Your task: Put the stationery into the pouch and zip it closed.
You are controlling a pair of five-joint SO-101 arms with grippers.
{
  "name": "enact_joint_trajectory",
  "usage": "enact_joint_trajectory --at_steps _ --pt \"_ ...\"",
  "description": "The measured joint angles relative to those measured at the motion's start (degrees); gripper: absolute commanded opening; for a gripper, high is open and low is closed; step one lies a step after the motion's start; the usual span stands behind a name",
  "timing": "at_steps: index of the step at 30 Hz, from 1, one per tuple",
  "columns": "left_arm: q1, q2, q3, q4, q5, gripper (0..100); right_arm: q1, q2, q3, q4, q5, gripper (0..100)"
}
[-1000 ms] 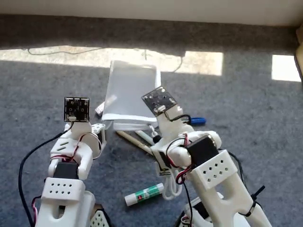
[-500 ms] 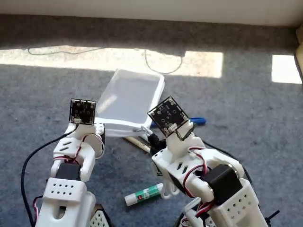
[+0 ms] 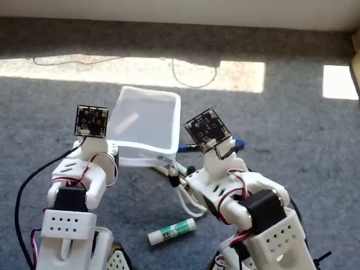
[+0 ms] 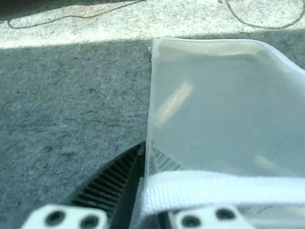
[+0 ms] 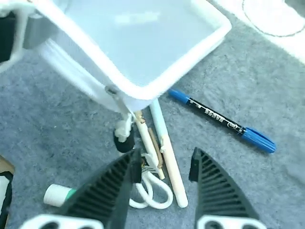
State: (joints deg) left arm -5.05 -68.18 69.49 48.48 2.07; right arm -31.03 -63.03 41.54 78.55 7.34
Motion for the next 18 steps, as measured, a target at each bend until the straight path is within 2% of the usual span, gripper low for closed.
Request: enact_joint_trajectory --at_steps 8,18 --pt "-1.1 0.1 -12.7 12.4 2.9 1 8.4 0.0 8.1 -9.1 0.0 16.2" --pt "-1.1 0.1 -15.2 13.5 3.4 1 12.4 0.1 17.6 -20.7 0.0 16.2"
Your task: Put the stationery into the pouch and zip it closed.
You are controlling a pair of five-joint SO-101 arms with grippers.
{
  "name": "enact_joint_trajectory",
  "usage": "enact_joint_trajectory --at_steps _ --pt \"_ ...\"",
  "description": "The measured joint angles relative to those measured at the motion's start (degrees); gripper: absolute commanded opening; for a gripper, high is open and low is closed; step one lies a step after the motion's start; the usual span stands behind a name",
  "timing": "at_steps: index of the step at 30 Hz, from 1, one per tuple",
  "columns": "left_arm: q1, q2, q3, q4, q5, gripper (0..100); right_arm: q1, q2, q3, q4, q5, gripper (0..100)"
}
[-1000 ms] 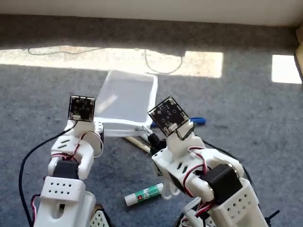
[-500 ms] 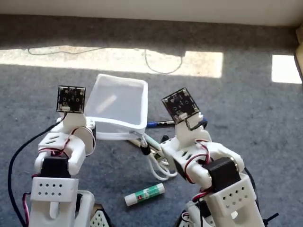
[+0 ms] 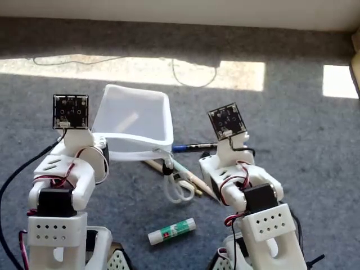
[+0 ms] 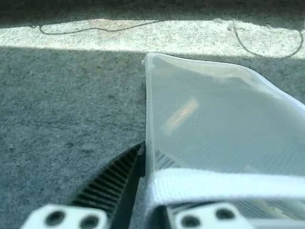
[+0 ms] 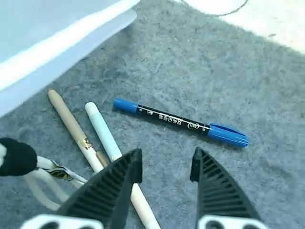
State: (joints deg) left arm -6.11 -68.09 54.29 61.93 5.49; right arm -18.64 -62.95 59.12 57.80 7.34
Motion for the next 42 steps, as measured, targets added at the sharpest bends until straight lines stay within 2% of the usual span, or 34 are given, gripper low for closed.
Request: enact_joint_trajectory --at_steps 17,25,39,42 --pt "-0.1 0.0 -2.5 0.1 0.0 1 0.8 0.3 0.1 -0.7 -2.5 16.1" --pt "-0.1 0.4 -4.7 1.6 0.0 1 0.8 0.5 0.1 -0.7 -6.2 16.1" --pt "-1.8 25.8 -29.9 12.9 1.9 1 0.8 0.7 0.1 -0.7 -10.8 16.0" --pt "-1.8 31.0 -33.9 14.0 2.5 1 0.8 4.5 0.1 -0.7 -10.9 16.0"
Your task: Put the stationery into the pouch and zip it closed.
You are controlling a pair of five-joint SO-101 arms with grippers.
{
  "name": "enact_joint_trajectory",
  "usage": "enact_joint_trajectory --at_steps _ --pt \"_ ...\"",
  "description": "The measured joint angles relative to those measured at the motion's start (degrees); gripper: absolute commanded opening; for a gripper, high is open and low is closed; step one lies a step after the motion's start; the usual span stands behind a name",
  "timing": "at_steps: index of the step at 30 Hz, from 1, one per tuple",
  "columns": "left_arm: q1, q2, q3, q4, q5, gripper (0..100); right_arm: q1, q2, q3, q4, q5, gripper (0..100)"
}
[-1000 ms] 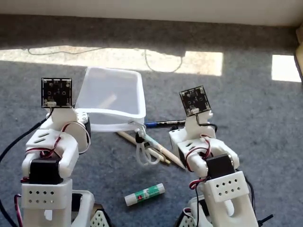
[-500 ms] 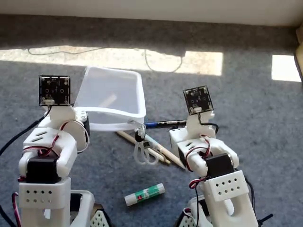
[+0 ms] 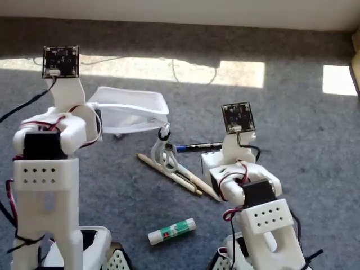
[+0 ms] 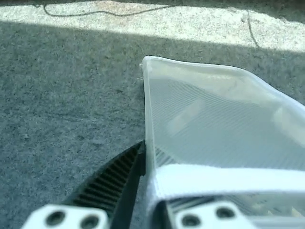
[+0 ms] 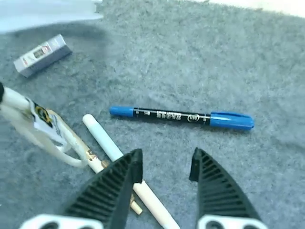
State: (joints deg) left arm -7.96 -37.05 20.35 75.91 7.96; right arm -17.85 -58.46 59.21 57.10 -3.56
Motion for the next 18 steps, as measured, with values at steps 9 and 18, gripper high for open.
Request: enact_joint_trajectory --at_steps 9,18 --pt "-0.1 4.0 -4.3 1.2 2.5 1 0.0 21.3 -7.6 0.0 -8.4 16.2" --pt "-2.0 4.5 -11.2 6.2 2.5 1 4.8 33.6 -20.3 2.7 -24.6 16.1"
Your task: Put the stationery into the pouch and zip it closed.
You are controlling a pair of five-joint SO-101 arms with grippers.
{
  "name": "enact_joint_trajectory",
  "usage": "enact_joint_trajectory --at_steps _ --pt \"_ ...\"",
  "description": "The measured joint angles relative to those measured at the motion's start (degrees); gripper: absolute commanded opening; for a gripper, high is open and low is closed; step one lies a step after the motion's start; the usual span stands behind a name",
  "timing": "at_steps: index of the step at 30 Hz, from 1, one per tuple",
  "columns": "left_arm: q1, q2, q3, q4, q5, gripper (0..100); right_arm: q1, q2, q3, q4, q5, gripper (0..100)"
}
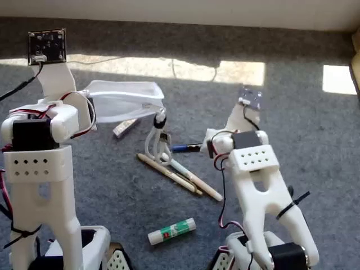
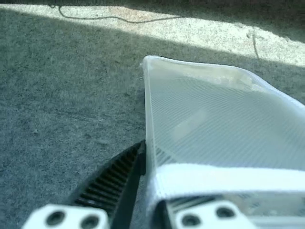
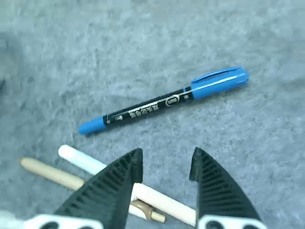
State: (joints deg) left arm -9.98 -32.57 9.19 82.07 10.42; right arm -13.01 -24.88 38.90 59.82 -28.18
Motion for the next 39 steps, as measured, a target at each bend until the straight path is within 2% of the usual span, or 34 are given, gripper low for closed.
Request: enact_joint_trajectory --at_steps 4,11,19,27,39 --pt "-0.2 1.4 0.0 0.1 1.0 1 3.4 3.8 -6.9 2.9 -2.6 16.1" --pt "-0.2 6.4 0.0 0.1 1.7 1 4.5 10.8 -10.6 5.6 -4.0 16.3" --pt "-0.2 6.9 0.0 0.8 3.1 1 4.5 15.8 -15.9 8.8 -19.3 16.3" --pt "-1.5 6.9 2.4 0.9 3.1 1 4.7 22.9 -16.2 8.3 -22.4 16.3" --pt "-2.5 6.9 3.7 0.9 3.2 1 8.5 28.2 -17.8 0.1 -24.4 16.3"
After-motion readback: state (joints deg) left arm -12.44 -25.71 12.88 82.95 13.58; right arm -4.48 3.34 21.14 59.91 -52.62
